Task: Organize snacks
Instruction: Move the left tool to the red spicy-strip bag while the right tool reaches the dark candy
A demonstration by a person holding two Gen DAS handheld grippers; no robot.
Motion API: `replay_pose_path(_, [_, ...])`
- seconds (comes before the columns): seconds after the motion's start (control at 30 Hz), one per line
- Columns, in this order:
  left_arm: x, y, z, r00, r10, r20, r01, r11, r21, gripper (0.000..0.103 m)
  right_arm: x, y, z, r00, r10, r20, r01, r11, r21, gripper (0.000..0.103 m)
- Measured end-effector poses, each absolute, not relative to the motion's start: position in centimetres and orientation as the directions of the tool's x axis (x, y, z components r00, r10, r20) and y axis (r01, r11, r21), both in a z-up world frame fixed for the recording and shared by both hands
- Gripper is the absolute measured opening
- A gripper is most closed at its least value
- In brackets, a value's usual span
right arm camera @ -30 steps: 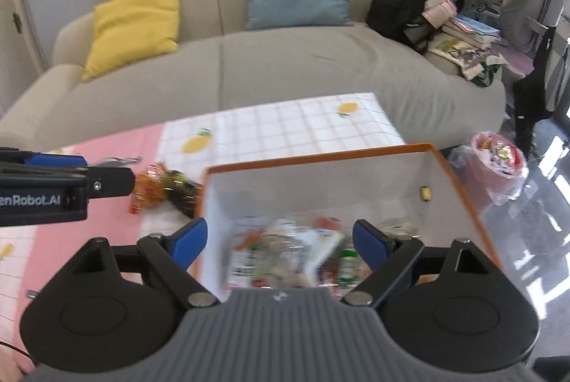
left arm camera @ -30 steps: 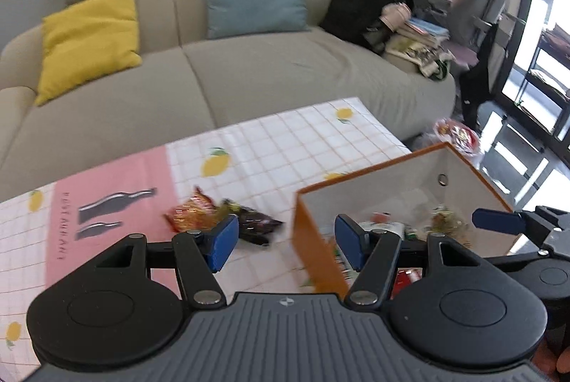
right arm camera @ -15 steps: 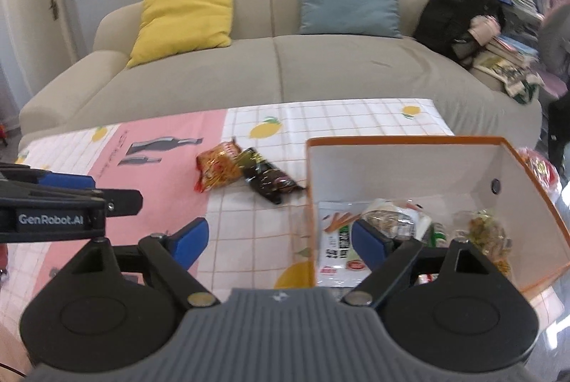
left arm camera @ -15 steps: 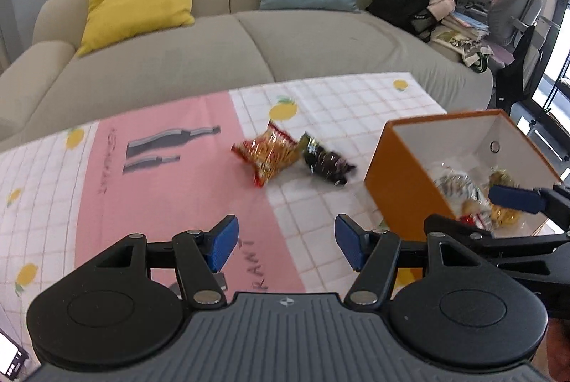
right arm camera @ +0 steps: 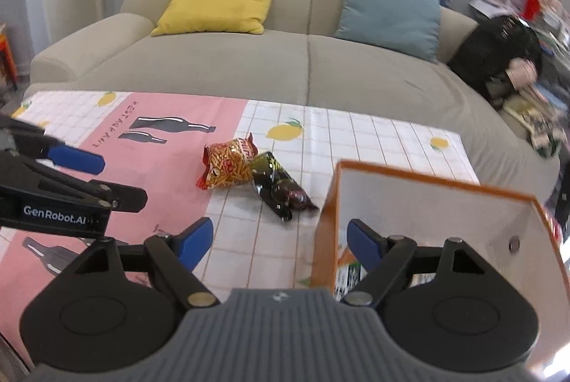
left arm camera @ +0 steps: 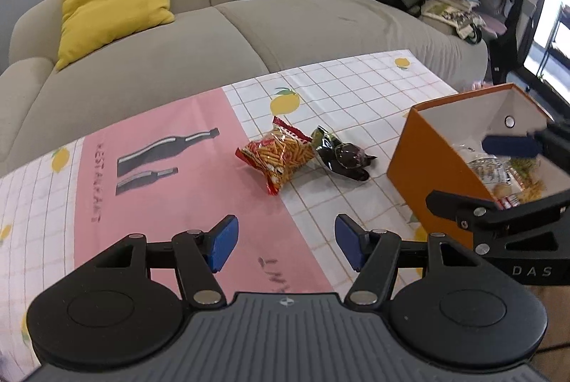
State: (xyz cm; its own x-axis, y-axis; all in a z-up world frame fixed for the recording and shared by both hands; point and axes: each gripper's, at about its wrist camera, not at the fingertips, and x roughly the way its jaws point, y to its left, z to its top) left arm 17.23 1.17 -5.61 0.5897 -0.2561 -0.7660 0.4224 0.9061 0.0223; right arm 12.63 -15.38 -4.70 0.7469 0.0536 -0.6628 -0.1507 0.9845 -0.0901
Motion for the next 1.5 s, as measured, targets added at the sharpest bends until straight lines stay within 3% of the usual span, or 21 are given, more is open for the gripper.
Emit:
replay_pose_path(0.53, [24.1,-0.1,-8.3,0.529,-0.362,-0.767,0.661,0.743,0.105,0.081,19.4,-12.6,-8.1,0.702,0.047,-0.71,-0.316,0.914,-0.252,0.065])
replay_pose_path(0.7, [26.6,-0.8,-9.7,0.508,-0.356,-0.785,0.698,0.704,0.132,0.082,20.7,-11.6,-9.6,0.696,0.035,-0.718,-0.288,0.928,-0.235,0.062])
replay_pose_path(0.8, [28.2,-1.4,-10.8,0.502,-0.331,-0.799,0.708,0.688,0.159,0.082,21.7,-10.6,-10.6,0.693,-0.054,-0.719,-0.223,0.933,-0.284,0.055])
replay_pose_path(0.93, [29.6,-2.0,-12.0,0.493,-0.325,-0.807,0.725,0.667,0.174,0.082,22.7,-10.2,-11.9,0.685,-0.082,-0.724,-0.111,0.97,-0.215,0.056])
replay_pose_path(1.2, [31.4,-3.5,-14.3,0.477,-0.317,-0.82,0.753,0.629,0.195,0.082,23.7,-8.8,-15.2,0.721,-0.186,-0.668,-0.07,0.939,-0.337,0.056])
replay_pose_path(1.5, [31.6,-2.8,-15.3,0.454,-0.324,-0.83,0.722,0.679,0.13,0.07,24.8,-9.1,-17.1,0.732,-0.224,-0.644,-0.069,0.915,-0.397,0.051])
